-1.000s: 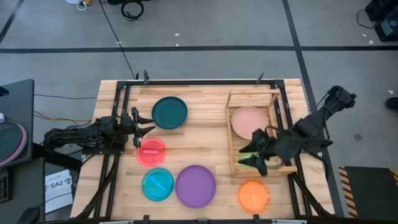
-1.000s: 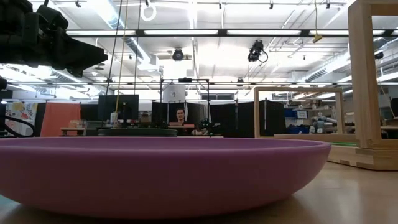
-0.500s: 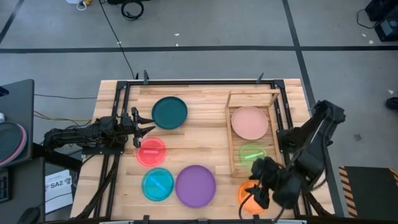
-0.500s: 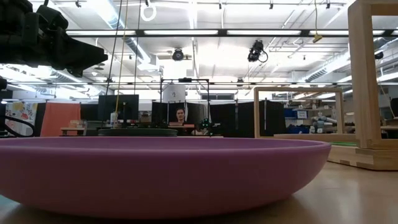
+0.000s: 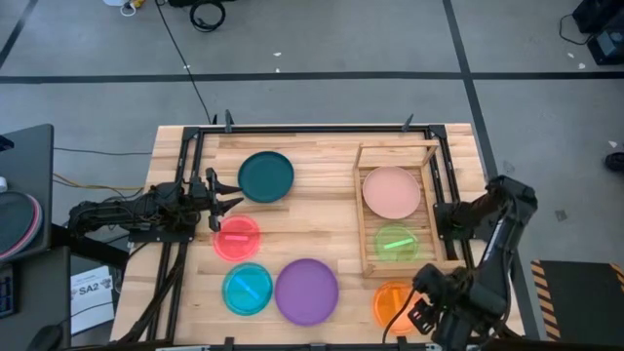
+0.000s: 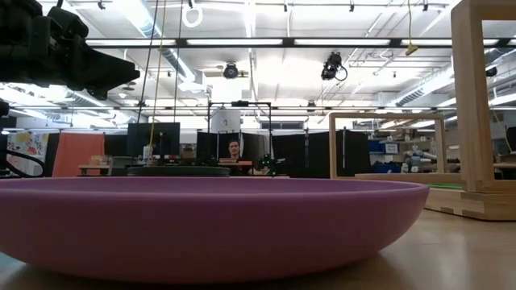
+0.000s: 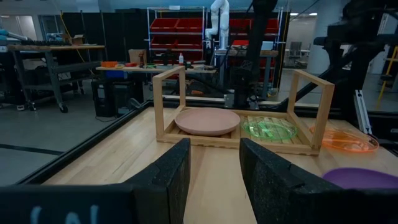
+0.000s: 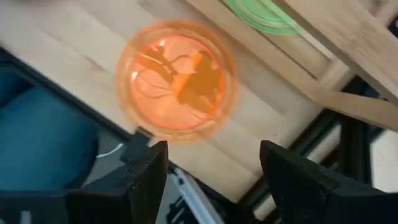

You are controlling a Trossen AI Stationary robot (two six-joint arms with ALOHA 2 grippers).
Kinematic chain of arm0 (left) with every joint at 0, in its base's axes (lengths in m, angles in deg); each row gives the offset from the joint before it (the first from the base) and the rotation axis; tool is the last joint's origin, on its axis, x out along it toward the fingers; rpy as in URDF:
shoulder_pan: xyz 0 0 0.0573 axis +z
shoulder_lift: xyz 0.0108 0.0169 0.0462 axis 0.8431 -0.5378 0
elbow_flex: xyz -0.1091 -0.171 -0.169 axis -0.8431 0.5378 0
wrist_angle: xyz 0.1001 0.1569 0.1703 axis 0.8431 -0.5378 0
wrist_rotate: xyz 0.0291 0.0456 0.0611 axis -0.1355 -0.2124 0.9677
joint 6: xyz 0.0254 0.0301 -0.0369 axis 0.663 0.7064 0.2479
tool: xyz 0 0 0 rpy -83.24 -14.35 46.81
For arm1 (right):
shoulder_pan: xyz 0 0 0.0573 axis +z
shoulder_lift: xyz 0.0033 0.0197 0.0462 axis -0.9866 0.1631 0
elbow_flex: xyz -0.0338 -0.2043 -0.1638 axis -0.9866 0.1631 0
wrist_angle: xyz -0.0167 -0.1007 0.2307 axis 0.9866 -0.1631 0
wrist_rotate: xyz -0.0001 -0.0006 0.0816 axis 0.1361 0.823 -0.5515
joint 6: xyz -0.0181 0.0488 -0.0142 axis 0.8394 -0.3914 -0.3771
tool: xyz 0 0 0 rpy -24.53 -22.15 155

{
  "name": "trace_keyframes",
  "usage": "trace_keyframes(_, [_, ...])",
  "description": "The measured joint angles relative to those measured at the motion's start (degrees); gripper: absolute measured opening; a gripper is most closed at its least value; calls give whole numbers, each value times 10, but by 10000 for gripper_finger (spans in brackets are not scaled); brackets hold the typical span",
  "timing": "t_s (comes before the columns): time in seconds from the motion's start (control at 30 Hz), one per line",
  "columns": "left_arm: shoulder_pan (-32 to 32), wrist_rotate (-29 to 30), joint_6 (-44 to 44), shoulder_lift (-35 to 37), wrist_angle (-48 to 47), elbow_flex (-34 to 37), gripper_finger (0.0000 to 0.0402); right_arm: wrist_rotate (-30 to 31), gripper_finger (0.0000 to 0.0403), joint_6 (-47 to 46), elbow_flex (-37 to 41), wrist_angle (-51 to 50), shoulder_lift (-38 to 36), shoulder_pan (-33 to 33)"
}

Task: Place and stack plates onto a shelf
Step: Stack the orange plate on top of the green plate on the shelf

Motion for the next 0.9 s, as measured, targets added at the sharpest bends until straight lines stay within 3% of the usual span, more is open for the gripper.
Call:
trace_keyframes(0.37, [0,0,0,0,0,0,144,-3,259,-10,1,-2,56,32])
trace_keyframes(0.5, [0,0,0,0,0,0,144,-43,259,-19,1,-2,84,32])
trace_keyframes(0.67, [0,0,0,0,0,0,144,-79,258,-69,1,0,112,34])
trace_keyframes(0.9, [0,0,0,0,0,0,144,-57,251,-178,1,20,123,53])
